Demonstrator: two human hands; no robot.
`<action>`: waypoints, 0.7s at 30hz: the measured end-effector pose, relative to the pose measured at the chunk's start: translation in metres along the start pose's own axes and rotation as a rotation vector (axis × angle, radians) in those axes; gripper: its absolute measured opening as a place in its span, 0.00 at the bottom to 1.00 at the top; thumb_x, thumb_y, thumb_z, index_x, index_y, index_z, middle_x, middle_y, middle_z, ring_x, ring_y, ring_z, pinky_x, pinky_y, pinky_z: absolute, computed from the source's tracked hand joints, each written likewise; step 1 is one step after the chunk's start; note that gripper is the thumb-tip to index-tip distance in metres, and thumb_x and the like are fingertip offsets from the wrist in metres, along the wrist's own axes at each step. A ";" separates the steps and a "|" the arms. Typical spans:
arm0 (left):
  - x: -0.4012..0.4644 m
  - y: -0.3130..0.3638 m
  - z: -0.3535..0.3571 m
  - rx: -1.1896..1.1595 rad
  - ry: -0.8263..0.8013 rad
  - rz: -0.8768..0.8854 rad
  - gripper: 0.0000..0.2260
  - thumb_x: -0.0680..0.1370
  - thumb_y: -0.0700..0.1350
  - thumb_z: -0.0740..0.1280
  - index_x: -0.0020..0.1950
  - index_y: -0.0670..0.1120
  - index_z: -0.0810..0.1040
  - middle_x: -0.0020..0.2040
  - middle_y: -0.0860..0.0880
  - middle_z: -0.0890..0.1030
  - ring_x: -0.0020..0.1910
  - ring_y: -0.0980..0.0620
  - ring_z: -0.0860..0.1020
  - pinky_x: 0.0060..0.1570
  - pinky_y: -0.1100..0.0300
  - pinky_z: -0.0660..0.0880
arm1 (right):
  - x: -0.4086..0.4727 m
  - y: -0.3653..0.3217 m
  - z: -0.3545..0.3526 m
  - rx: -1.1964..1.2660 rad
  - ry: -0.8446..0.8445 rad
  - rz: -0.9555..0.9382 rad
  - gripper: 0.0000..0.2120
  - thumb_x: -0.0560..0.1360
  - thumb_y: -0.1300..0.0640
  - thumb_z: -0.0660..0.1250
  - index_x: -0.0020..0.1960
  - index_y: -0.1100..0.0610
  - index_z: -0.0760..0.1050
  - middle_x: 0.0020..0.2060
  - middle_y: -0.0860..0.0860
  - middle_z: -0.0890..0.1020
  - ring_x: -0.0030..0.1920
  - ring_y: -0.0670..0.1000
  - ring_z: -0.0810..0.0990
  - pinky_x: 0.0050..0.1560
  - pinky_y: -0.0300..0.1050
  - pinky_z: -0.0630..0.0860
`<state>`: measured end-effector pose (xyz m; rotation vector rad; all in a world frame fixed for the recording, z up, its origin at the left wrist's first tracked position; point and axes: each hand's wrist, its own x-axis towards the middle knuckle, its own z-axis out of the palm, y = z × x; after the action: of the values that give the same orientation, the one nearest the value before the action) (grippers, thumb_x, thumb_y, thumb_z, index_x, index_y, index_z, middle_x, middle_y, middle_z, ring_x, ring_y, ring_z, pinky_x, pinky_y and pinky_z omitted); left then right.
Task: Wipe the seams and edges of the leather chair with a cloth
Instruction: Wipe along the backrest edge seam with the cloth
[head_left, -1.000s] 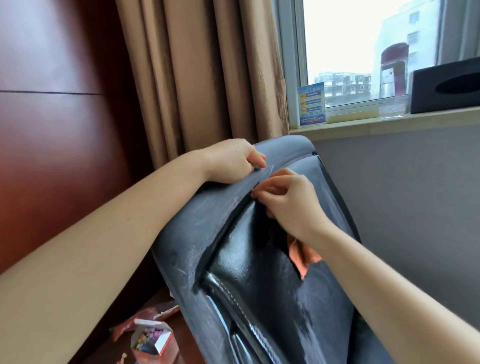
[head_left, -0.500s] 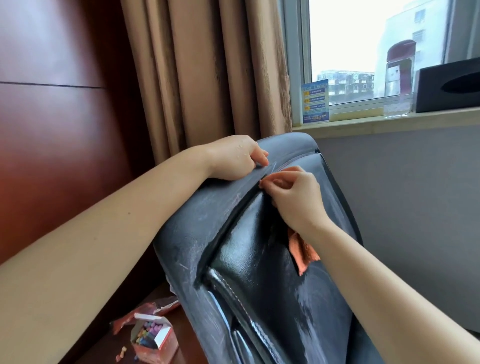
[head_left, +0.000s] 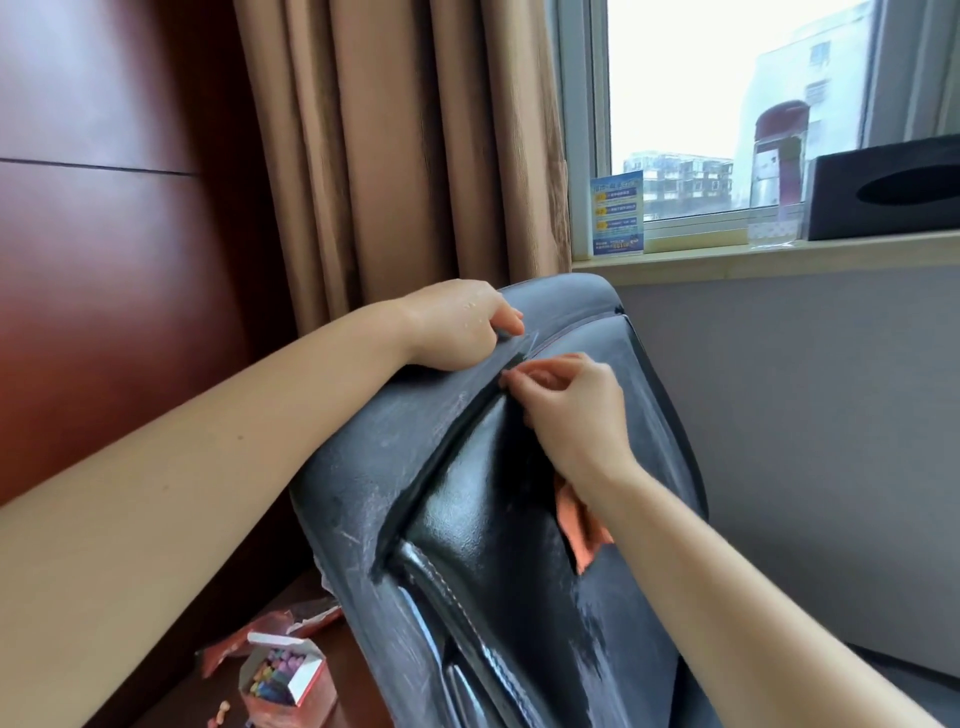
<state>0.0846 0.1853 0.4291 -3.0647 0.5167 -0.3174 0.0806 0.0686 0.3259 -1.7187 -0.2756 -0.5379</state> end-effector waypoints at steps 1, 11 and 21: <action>0.000 0.000 0.000 -0.003 0.002 0.001 0.21 0.78 0.33 0.55 0.67 0.48 0.75 0.71 0.54 0.69 0.73 0.56 0.62 0.71 0.65 0.56 | -0.011 -0.001 0.000 0.013 -0.019 -0.037 0.03 0.71 0.52 0.72 0.39 0.49 0.83 0.44 0.45 0.80 0.44 0.47 0.80 0.50 0.39 0.73; 0.002 -0.001 0.001 0.005 0.006 -0.022 0.23 0.77 0.32 0.54 0.66 0.49 0.76 0.71 0.56 0.70 0.73 0.56 0.63 0.72 0.61 0.58 | 0.047 0.010 0.005 -0.280 0.063 0.010 0.13 0.74 0.52 0.64 0.35 0.57 0.80 0.43 0.54 0.79 0.41 0.54 0.77 0.38 0.43 0.69; -0.001 0.003 -0.002 -0.091 0.032 -0.049 0.21 0.76 0.32 0.55 0.63 0.47 0.78 0.68 0.54 0.73 0.71 0.56 0.66 0.70 0.64 0.60 | -0.002 0.004 0.002 -0.080 -0.025 -0.160 0.06 0.74 0.55 0.68 0.43 0.53 0.83 0.42 0.46 0.78 0.43 0.44 0.77 0.46 0.39 0.71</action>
<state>0.0822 0.1832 0.4309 -3.1699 0.4700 -0.3545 0.0810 0.0702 0.3217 -1.7908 -0.4176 -0.6521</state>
